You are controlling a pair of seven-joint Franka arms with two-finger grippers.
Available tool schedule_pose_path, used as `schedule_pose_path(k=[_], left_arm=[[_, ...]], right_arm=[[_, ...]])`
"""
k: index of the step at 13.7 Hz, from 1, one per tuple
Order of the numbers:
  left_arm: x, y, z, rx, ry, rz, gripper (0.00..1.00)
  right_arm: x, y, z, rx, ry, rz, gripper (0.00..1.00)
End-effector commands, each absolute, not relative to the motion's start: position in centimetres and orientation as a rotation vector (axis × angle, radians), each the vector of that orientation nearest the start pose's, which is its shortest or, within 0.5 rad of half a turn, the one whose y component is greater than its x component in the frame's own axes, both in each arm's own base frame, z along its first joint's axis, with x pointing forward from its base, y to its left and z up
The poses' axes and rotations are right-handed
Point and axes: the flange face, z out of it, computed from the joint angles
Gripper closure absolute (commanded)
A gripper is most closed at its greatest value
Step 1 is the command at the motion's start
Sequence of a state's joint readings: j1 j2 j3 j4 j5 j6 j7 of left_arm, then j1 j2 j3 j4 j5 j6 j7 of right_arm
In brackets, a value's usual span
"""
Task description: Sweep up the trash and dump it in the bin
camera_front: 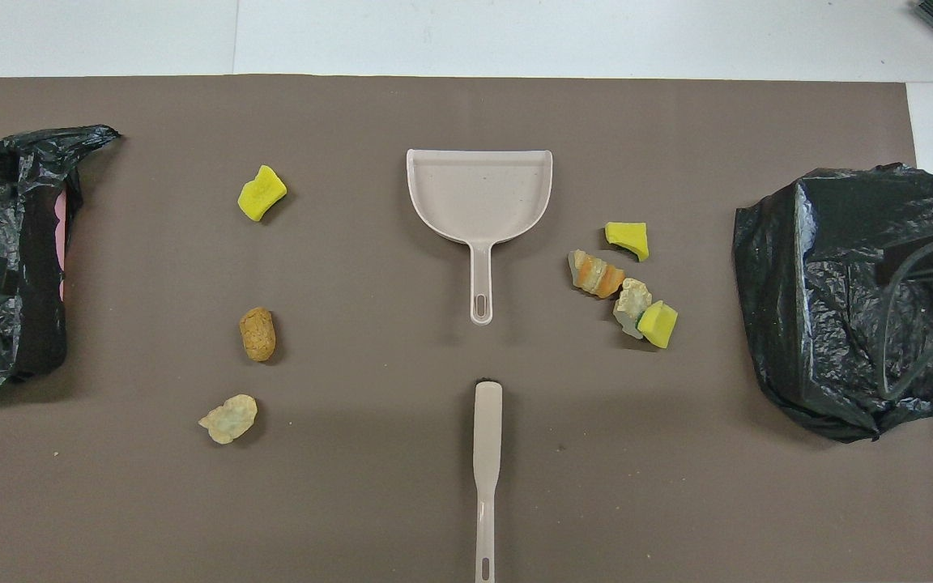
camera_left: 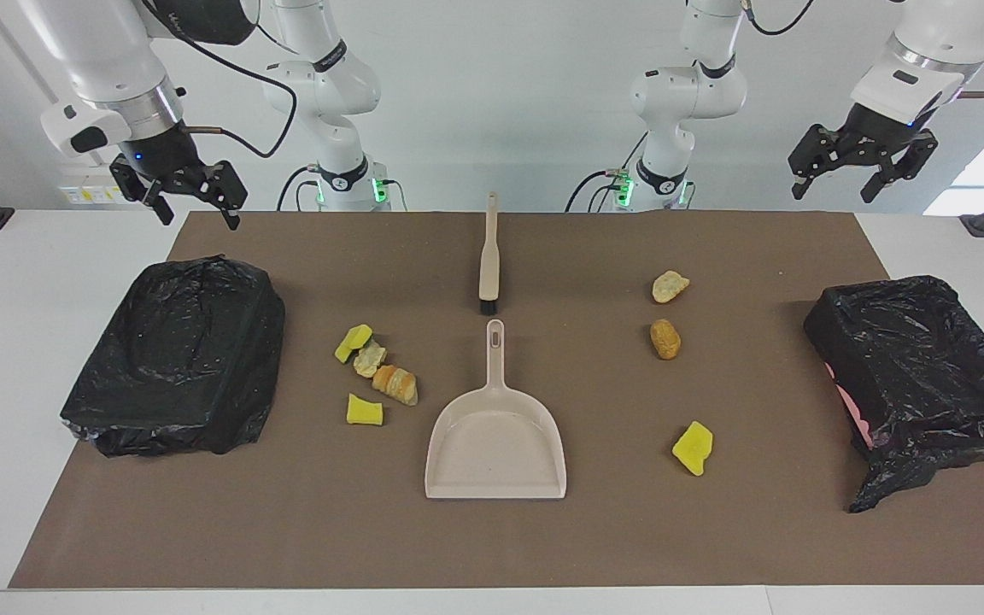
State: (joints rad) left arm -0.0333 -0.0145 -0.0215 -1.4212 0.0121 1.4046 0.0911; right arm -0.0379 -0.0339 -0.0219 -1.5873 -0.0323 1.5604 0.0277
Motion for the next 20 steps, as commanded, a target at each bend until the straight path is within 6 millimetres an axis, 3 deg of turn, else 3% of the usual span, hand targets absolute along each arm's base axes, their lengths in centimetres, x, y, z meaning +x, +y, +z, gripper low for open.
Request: schedule_pose_path(k=[1,13,17,18,20], left_arm=[[52.9,-2.9,68.8,-3.121,0.227,0.012,0.0],[52.5,-4.5,68.4,-3.125,0.256,-0.009,0.0],[52.2,-6.2,67.9,-3.12,0.306,-0.005,0.0],[51.8,-7.2,68.0,-3.117,0.337,-0.01,0.0],[51.7,-8.7,67.7,-3.114,0.376,-0.022,0.0]], right_arm=[[53.5,-3.7,63.5,-3.148,0.114,-0.004,0.0],[53.5,-3.7,63.5,-3.148,0.114,-0.004,0.0],[53.3,-3.5,63.5,-3.153,0.092,0.013,0.0],[53.2,-3.4,63.3,-3.152,0.02,0.023,0.0],[53.9,-1.1,63.5,-3.172,-0.139,-0.045,0.0]])
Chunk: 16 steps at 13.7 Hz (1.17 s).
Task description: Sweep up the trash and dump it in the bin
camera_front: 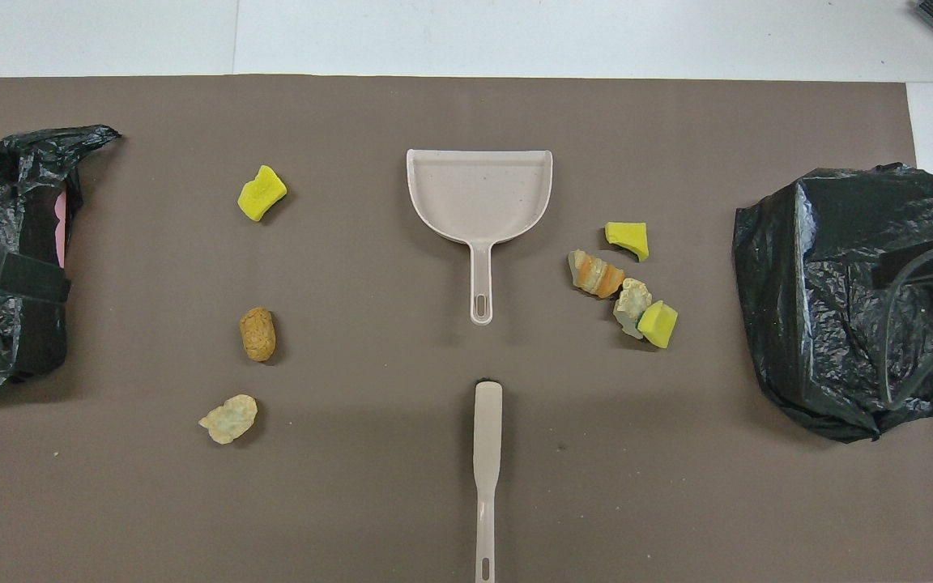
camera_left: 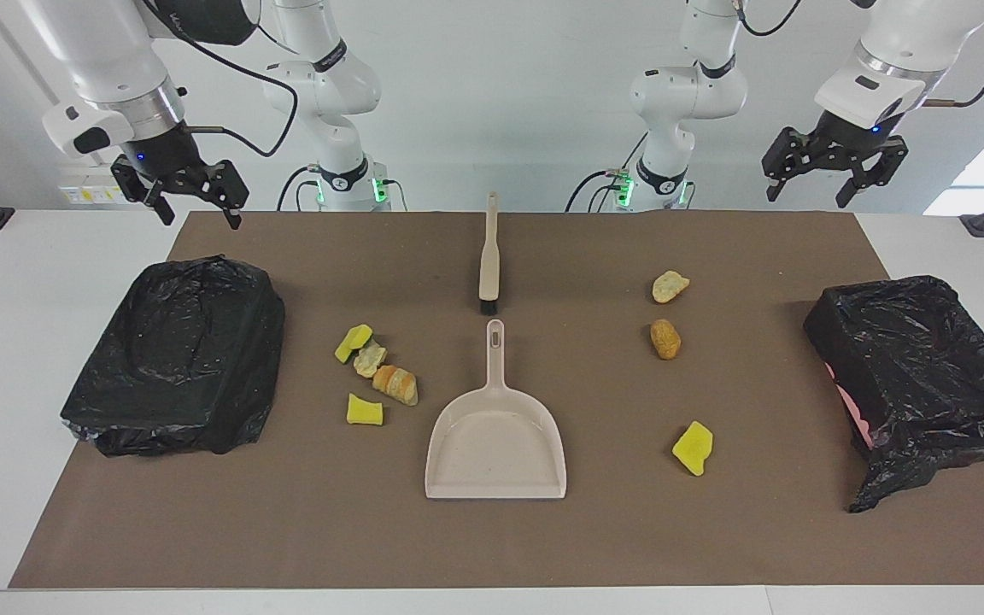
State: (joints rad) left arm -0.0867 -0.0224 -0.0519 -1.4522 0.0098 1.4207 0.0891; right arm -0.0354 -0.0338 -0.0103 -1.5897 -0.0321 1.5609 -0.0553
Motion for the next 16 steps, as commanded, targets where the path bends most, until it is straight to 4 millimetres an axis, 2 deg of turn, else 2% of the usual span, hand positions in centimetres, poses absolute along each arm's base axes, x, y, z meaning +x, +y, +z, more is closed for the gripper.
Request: schedule_pose_path(k=[1,3,5,7,10,12,14,16], left_arm=[[51.7,-9.1,67.4,-3.113,0.388,-0.015,0.0],[51.2,-10.2,67.3,-3.107,0.426,-0.01,0.0],[50.8,-10.4,66.7,-3.105,0.433,-0.005,0.0],[50.0,-10.7,66.5,-3.103,0.445,-0.008,0.0],[49.5,-10.9,66.2,-3.1,0.452,0.002,0.0],[48.3,-13.0,65.1,-3.093,0.479,0.037,0.0],[46.8,-15.4,63.9,-3.095,0.465,0.022,0.0],[44.7,-18.4,61.9,-3.091,0.476,0.037,0.0]], right_arm=[[54.4,0.1,63.2,-3.17,-0.152,-0.063,0.0],[56.3,2.3,61.0,-3.163,-0.064,-0.066,0.0],[58.9,5.3,57.3,-3.145,0.029,0.005,0.0],[62.6,10.1,55.0,-3.117,0.123,0.001,0.0],[66.7,14.8,50.4,-3.076,0.106,0.033,0.0],[67.3,19.7,47.2,-3.056,0.135,0.019,0.0],[66.9,25.3,43.9,-3.043,0.136,0.018,0.0],[66.5,28.1,41.2,-3.036,0.095,0.022,0.0]])
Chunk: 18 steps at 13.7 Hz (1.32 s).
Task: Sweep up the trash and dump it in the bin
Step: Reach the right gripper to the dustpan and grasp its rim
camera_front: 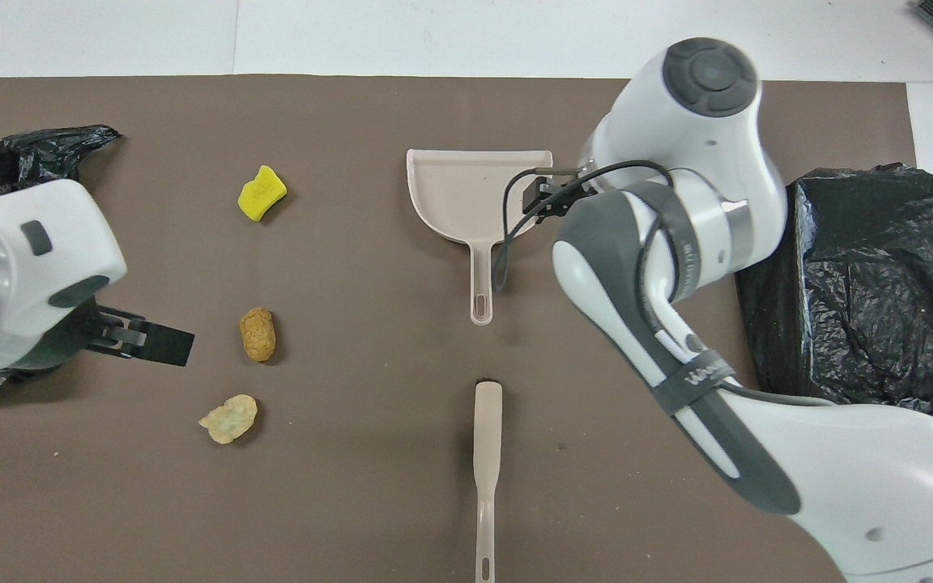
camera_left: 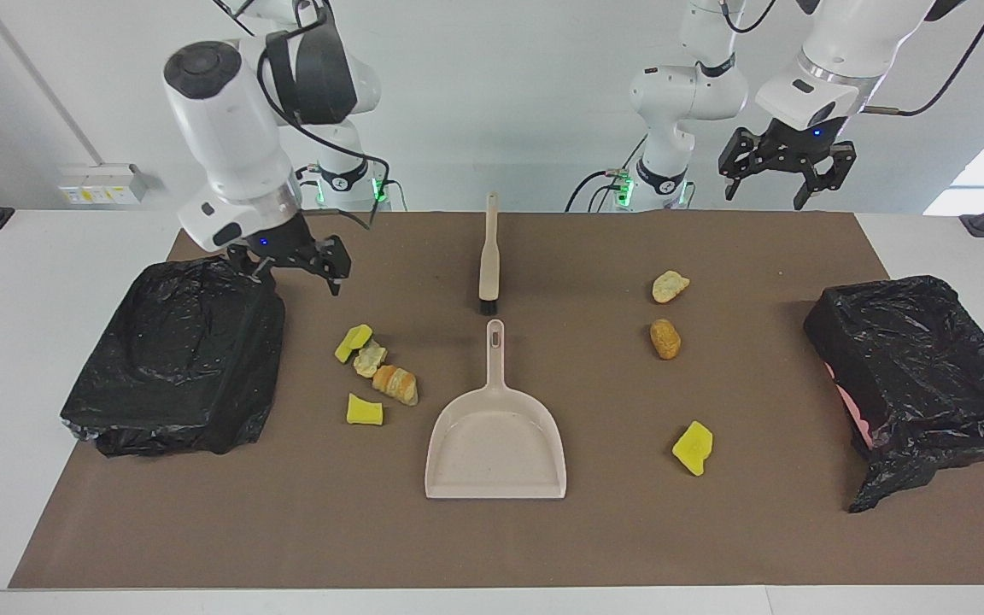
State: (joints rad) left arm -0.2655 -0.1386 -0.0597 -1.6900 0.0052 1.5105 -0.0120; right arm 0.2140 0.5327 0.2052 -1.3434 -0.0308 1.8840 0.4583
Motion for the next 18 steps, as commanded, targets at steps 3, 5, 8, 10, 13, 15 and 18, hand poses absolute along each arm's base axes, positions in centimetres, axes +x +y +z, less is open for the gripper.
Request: schedule_pose_path(k=[3,5,8,10,13,15,18], left_arm=[[40.8,-23.6,58.3,-3.094,0.426,0.031,0.0],[37.0,-26.5,55.9,-3.105,0.408,0.041,0.0],[33.0,-30.3,53.0,-3.1,0.42,0.071,0.0],[30.8,-32.8,50.5,-3.11,0.397,0.055,0.0],[27.8,-35.4,46.7,-3.119,0.371,0.037,0.0],[26.1,-38.4,42.9,-3.121,0.34,0.041,0.0],[24.4,-41.8,39.0,-3.134,0.322,0.031,0.0]], right_arm=[[65.6,32.0,37.4,-3.034,0.073,0.051,0.0],[65.4,32.3,37.2,-3.03,0.071,0.06,0.0],[63.9,34.5,35.9,-3.038,0.017,0.086,0.0],[63.2,34.7,34.9,-3.055,-0.022,0.123,0.02],[63.3,34.3,34.7,-3.053,-0.056,0.132,0.61],[63.1,34.7,35.1,-3.05,-0.049,0.128,1.0],[63.6,33.5,34.8,-3.058,-0.055,0.149,1.0]])
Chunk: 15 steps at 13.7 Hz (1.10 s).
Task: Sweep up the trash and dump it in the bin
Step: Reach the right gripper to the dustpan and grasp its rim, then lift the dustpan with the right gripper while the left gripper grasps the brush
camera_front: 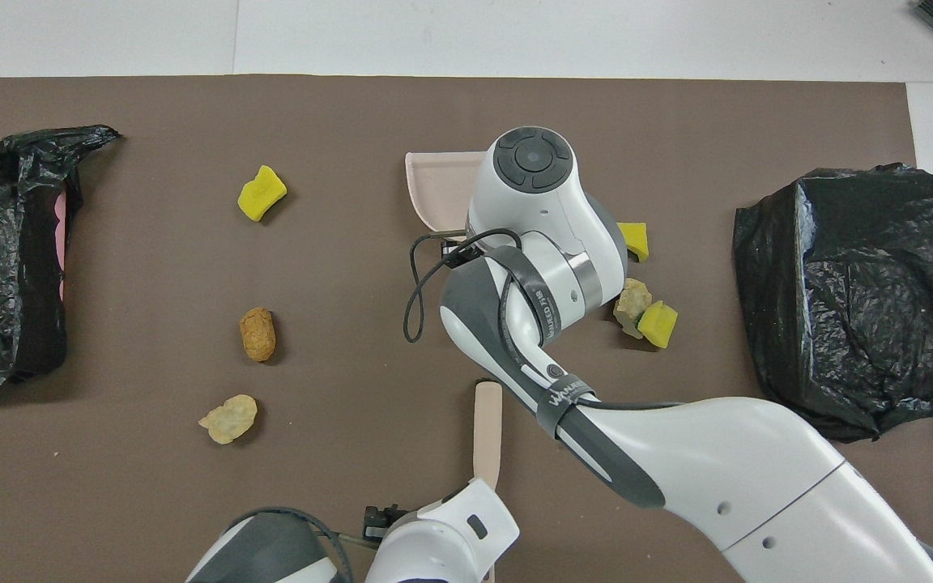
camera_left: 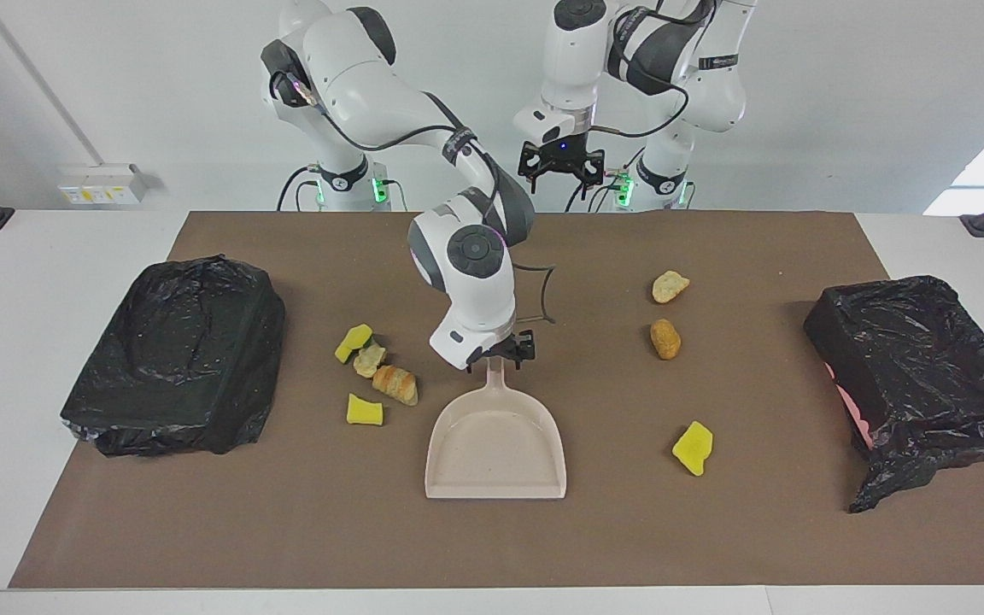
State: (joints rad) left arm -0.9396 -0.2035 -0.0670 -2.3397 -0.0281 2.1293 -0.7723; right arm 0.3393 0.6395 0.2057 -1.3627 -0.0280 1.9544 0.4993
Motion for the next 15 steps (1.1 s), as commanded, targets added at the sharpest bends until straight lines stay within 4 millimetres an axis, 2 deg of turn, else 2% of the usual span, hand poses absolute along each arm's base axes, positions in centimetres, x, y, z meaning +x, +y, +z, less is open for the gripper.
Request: schedule_pose_path(k=[1,3,4,5,6,7,8,9,12,15], left_arm=[[23.7,-42.7,38.4,-3.146,0.319,0.021,0.0],[23.1,-43.5,37.7,-3.148,0.347,0.02,0.0],[22.3,-44.2,36.8,-3.145,0.369,0.042,0.0],[22.2,-44.6,37.0,-3.169,0.358,0.047,0.03],[22.3,-44.6,36.8,-3.17,0.365,0.051,0.09],[22.3,-44.6,36.6,-3.165,0.374,0.061,0.11],[22.2,-44.6,36.5,-3.165,0.385,0.082,0.24],[22.1,-44.6,36.6,-3.177,0.367,0.114,0.26],[22.0,-44.6,36.3,-3.176,0.371,0.126,0.26],[21.7,-44.8,35.7,-3.173,0.358,0.157,0.27]], right_arm=[[63.7,33.2,34.7,-3.051,-0.11,0.153,1.0],[64.6,31.7,35.8,-2.977,-0.337,0.134,1.0],[65.1,30.6,36.7,-2.951,-0.371,0.117,1.0],[65.5,29.3,37.7,-2.942,-0.433,0.088,1.0],[65.5,29.0,38.9,-2.928,-0.54,0.058,1.0],[65.3,28.6,40.1,-2.916,-0.631,0.041,1.0],[65.3,27.3,41.0,-2.905,-0.71,0.062,1.0],[65.1,26.0,42.3,-2.884,-0.806,0.069,1.0],[63.8,23.3,45.2,-2.818,-1.04,0.13,1.0],[62.9,22.2,45.4,-2.811,-1.229,0.221,1.0]])
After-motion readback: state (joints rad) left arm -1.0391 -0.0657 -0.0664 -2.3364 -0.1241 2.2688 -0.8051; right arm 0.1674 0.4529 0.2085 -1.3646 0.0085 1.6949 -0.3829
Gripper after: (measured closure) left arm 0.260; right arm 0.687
